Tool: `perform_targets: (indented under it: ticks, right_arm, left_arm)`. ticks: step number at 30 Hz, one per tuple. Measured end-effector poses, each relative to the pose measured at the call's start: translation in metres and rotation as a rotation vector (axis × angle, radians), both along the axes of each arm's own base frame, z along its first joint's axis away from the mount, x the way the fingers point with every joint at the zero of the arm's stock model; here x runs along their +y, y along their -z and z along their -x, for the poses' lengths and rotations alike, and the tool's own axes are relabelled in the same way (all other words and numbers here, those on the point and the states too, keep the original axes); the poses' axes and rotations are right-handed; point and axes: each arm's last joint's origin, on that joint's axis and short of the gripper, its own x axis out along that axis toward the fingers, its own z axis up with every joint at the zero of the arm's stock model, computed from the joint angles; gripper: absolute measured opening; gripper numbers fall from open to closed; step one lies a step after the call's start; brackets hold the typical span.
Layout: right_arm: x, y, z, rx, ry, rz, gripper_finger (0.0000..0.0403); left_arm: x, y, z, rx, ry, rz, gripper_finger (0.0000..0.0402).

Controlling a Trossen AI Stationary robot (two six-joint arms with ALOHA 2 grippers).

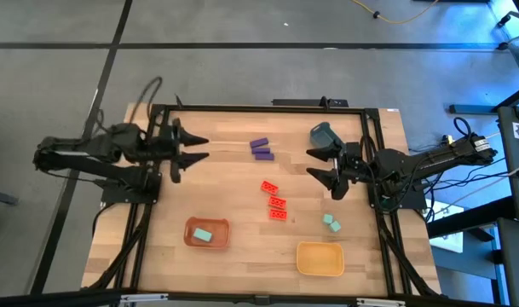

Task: Sort & place blocks by color
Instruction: Put the bottom violet block into the gray bin

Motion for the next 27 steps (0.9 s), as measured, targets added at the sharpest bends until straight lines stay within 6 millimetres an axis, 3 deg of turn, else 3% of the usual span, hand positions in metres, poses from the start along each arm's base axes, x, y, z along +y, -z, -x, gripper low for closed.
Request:
perform_targets:
  ticks: [4,22,27]
  right_arm:
    - [0.000,0.000,0.000,0.002,0.003,0.013,0.0331]
    - [-0.001,0.004,-0.001,0.023,0.032,-0.046,0.0331]
    - [-0.014,0.007,-0.024,0.166,0.098,-0.111,0.0331]
  left_arm:
    - [-0.001,0.024,-0.008,-0.055,0.014,0.050,0.0205]
    - [0.000,0.015,0.000,-0.186,0.012,0.055,0.0205]
    - [0.000,0.013,0.003,-0.210,0.010,0.055,0.0205]
